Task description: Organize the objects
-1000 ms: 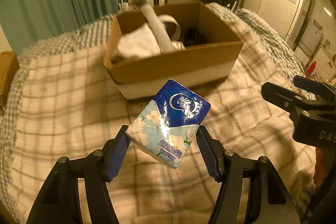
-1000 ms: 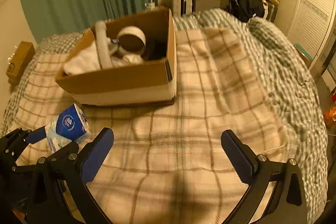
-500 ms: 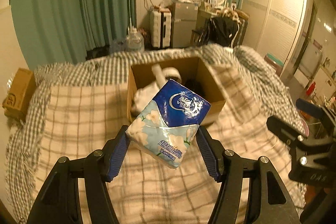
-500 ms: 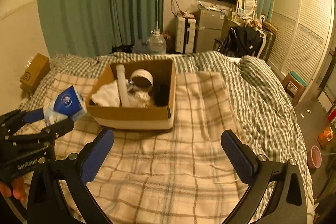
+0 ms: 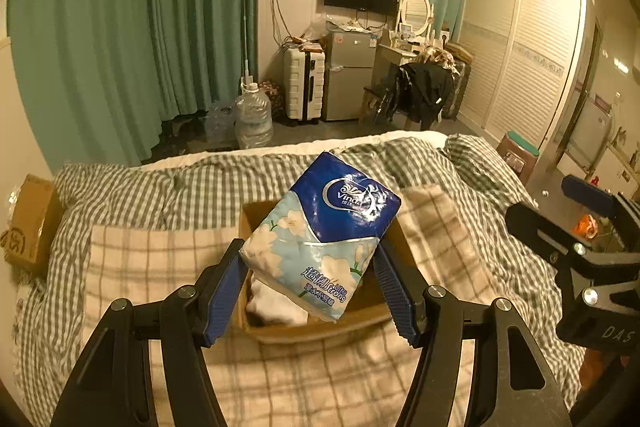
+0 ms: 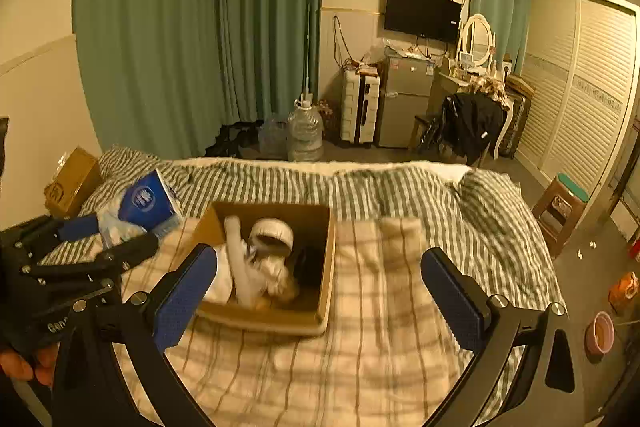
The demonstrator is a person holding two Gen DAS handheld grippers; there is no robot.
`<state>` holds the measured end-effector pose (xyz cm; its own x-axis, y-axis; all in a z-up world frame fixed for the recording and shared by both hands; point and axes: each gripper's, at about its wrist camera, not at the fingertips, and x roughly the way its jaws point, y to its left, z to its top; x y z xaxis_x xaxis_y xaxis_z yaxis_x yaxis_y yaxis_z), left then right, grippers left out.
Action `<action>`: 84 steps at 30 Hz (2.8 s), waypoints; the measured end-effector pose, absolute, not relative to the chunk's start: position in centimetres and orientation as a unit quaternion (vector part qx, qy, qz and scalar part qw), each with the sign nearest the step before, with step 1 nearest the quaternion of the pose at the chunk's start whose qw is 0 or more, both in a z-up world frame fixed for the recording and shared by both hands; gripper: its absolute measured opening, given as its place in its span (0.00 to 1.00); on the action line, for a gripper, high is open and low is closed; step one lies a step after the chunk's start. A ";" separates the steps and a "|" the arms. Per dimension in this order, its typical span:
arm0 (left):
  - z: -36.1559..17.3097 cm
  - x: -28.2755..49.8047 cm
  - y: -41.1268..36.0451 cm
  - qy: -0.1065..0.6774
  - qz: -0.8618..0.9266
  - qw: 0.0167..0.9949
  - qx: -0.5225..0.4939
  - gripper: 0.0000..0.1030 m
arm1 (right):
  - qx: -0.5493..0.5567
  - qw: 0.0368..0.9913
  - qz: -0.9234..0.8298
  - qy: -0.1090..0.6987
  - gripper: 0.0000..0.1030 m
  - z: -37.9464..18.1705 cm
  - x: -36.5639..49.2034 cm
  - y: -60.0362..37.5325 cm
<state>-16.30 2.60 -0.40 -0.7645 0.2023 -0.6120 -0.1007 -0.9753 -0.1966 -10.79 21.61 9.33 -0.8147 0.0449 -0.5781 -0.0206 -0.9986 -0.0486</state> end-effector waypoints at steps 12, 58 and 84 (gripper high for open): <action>-8.0 -24.5 5.4 -0.073 0.918 0.097 -0.379 0.64 | -0.338 0.039 0.940 0.002 0.99 4.3 -19.6 24.5; 1.3 -5.8 -2.4 -0.087 0.972 -0.052 -0.214 1.00 | -0.226 0.039 0.973 0.011 1.00 11.5 -3.4 21.1; -11.7 -9.0 -1.2 -0.080 0.954 -0.067 -0.282 1.00 | -0.275 0.050 0.960 -0.029 1.00 -3.2 -8.1 19.6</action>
